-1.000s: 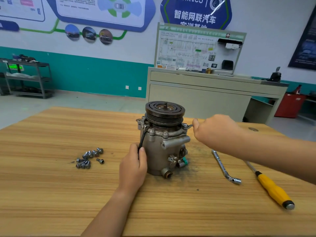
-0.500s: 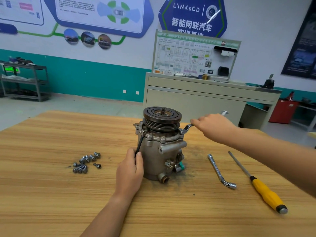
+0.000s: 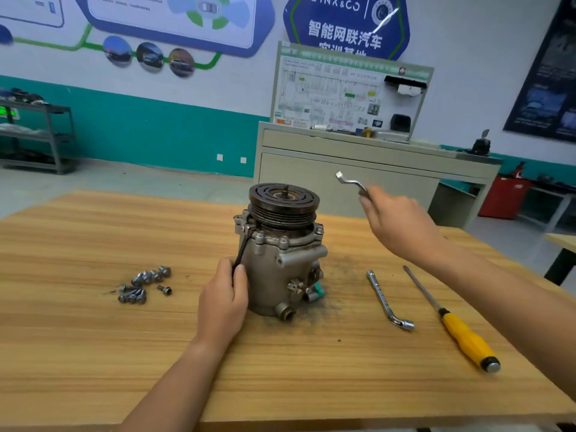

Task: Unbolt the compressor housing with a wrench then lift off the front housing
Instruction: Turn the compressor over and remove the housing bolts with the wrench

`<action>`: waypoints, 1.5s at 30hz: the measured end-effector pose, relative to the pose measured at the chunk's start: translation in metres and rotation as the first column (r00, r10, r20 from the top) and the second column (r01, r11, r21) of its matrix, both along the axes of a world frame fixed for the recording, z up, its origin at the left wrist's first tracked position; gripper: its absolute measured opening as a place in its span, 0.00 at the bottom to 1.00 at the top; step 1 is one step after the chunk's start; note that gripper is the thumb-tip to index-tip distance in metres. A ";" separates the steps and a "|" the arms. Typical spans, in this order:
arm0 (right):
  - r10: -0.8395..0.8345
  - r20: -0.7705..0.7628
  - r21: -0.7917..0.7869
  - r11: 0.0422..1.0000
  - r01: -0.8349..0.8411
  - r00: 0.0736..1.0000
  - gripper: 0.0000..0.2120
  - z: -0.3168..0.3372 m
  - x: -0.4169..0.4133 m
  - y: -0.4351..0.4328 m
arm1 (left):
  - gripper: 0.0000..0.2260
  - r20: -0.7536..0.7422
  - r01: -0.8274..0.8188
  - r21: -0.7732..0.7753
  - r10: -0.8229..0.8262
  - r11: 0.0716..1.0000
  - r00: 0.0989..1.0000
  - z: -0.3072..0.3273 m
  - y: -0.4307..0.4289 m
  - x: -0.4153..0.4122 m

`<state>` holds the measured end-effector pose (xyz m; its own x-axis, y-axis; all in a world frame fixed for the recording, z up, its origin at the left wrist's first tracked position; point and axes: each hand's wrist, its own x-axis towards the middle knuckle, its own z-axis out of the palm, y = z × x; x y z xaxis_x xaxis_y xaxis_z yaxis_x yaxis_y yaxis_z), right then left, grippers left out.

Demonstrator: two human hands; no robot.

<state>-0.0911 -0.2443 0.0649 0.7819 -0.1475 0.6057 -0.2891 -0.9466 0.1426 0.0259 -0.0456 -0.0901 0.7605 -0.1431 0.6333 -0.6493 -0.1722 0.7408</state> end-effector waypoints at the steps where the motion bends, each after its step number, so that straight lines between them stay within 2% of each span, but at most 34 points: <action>1: -0.033 -0.073 -0.034 0.999 0.030 0.997 0.13 -0.003 -0.007 0.003 | 0.15 -0.002 -0.002 -0.001 0.002 1.000 1.000 0.000 0.001 0.000; 3: -0.112 -0.213 -0.069 0.993 0.100 0.971 0.12 -0.010 -0.012 0.009 | 0.14 -0.011 -0.002 -0.006 0.001 1.000 1.000 0.000 0.001 -0.001; 5: -0.157 -0.281 -0.081 0.987 0.140 0.947 0.10 -0.015 -0.013 0.015 | 0.14 -0.015 0.000 -0.010 0.000 1.000 1.000 0.000 0.001 -0.001; 10: -0.199 -0.360 -0.149 0.977 0.154 0.911 0.10 -0.015 -0.001 0.030 | 0.12 -0.029 0.007 -0.011 -0.007 1.000 1.000 0.000 0.002 -0.001; 16: -0.271 -0.460 -0.396 0.915 0.078 0.846 0.12 -0.003 0.000 0.057 | 0.07 -0.025 0.016 0.001 -0.016 1.000 1.000 0.000 0.002 0.000; 22: -0.251 -0.544 -0.382 0.924 0.030 0.801 0.10 0.009 0.014 0.009 | 0.08 -0.029 0.025 0.011 -0.025 1.000 0.999 -0.001 0.002 0.001; 27: -0.093 -0.403 -0.366 0.928 -0.066 0.910 0.14 -0.004 0.061 -0.007 | 0.11 -0.042 0.040 0.000 -0.040 0.999 0.998 0.000 -0.002 0.004; 30: 0.025 -0.326 -0.312 0.941 -0.133 0.945 0.16 -0.014 0.078 -0.005 | 0.13 -0.046 0.034 -0.003 -0.034 0.999 0.998 -0.001 -0.003 0.005; 32: 0.003 -0.291 -0.280 0.956 -0.088 0.957 0.15 -0.012 0.070 -0.008 | 0.13 -0.045 0.034 0.000 -0.034 0.999 0.998 -0.001 -0.003 0.005; 33: -0.013 -0.235 -0.244 0.969 -0.046 0.972 0.14 -0.009 0.063 -0.010 | 0.12 -0.040 0.037 -0.004 -0.037 0.999 0.998 -0.001 -0.003 0.005; 35: -0.007 -0.020 -0.073 0.997 0.005 1.000 0.13 -0.002 0.042 -0.005 | 0.09 -0.033 0.043 -0.017 -0.043 0.999 0.999 0.000 -0.003 0.004; 36: -0.033 0.042 0.013 0.999 0.032 0.999 0.13 0.000 0.031 0.000 | 0.09 -0.032 0.046 -0.022 -0.047 0.999 0.998 0.000 -0.003 0.003; 37: -0.086 0.039 0.046 0.995 0.084 0.996 0.12 0.001 0.021 0.006 | 0.08 -0.029 0.047 -0.023 -0.047 0.999 0.998 0.000 -0.003 0.003; 40: -0.229 -0.150 -0.067 0.973 0.221 0.962 0.09 -0.005 -0.005 0.027 | 0.10 -0.019 0.041 -0.022 -0.042 0.999 0.999 -0.001 -0.002 0.003; 43: -0.257 -0.348 -0.188 0.961 0.201 0.902 0.13 -0.008 -0.016 0.047 | 0.08 -0.010 0.042 -0.023 -0.042 0.999 0.999 -0.002 -0.001 0.003; 45: -0.273 -0.409 -0.238 0.953 0.187 0.871 0.14 -0.006 -0.016 0.055 | 0.08 -0.014 0.037 -0.023 -0.038 0.999 0.999 -0.001 0.000 0.003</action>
<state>-0.1066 -0.1895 0.0592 0.9286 -0.2753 0.2489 -0.3643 -0.8047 0.4688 0.0285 -0.0460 -0.0914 0.7638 -0.1573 0.6259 -0.6444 -0.1306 0.7535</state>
